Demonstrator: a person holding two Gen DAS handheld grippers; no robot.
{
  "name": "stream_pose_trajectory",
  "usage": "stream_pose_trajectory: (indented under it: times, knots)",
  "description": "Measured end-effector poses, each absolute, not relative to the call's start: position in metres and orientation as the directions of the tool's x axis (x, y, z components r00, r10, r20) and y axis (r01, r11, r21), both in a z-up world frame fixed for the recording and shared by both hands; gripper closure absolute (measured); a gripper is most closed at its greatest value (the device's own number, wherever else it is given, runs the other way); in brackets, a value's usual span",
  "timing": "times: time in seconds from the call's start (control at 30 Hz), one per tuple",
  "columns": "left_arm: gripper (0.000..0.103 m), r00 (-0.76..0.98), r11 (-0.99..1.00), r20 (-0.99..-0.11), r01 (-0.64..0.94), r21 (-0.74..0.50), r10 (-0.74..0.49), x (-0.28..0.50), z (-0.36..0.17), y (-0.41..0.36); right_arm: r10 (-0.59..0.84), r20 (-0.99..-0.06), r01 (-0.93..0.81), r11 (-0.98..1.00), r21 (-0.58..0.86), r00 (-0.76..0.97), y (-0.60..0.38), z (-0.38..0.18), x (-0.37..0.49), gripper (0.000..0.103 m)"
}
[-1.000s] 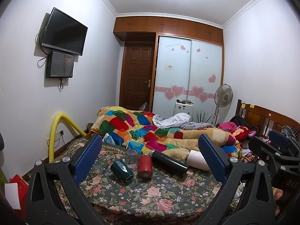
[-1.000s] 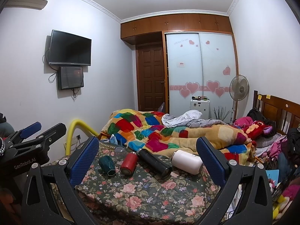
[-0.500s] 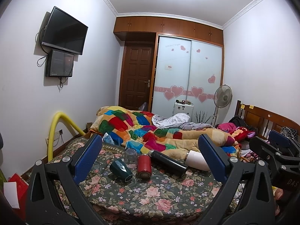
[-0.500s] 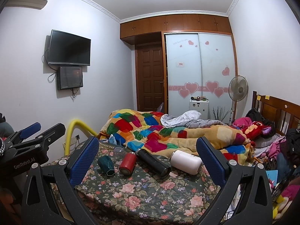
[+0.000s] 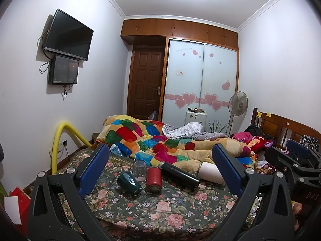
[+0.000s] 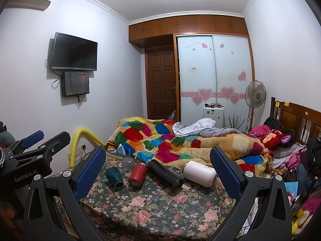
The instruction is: Flip cup upright
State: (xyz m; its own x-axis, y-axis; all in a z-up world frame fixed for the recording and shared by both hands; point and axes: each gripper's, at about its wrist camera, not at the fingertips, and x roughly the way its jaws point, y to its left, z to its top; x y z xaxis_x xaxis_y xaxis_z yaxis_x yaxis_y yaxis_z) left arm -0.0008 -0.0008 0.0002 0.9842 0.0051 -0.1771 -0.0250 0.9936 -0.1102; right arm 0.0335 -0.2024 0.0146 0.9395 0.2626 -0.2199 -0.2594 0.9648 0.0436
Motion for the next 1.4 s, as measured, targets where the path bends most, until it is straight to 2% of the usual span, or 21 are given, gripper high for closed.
stream_pose_trajectory:
  times: [0.63, 0.93, 1.07, 1.4]
  knots:
    - [0.000, 0.986, 0.994, -0.168, -0.039, -0.106, 0.021, 0.002, 0.001, 0.004, 0.265, -0.239, -0.262, 0.964, 0.047, 0.934, -0.200, 0.014, 0.042, 0.000]
    - [0.000, 0.973, 0.989, -0.227, -0.067, -0.130, 0.037, 0.030, -0.017, 0.019, 0.258, -0.296, -0.253, 0.966, 0.056, 0.920, -0.193, -0.001, 0.069, 0.000]
    - [0.000, 0.950, 0.982, -0.302, -0.124, -0.144, 0.076, 0.060, -0.040, 0.033, 0.240, -0.345, -0.233, 0.971, 0.062, 0.908, -0.193, -0.016, 0.090, 0.000]
    - [0.001, 0.770, 0.936, -0.627, -0.295, -0.192, 0.114, 0.169, -0.153, 0.084, 0.151, -0.527, -0.151, 0.988, 0.044, 0.837, -0.201, -0.077, 0.154, 0.000]
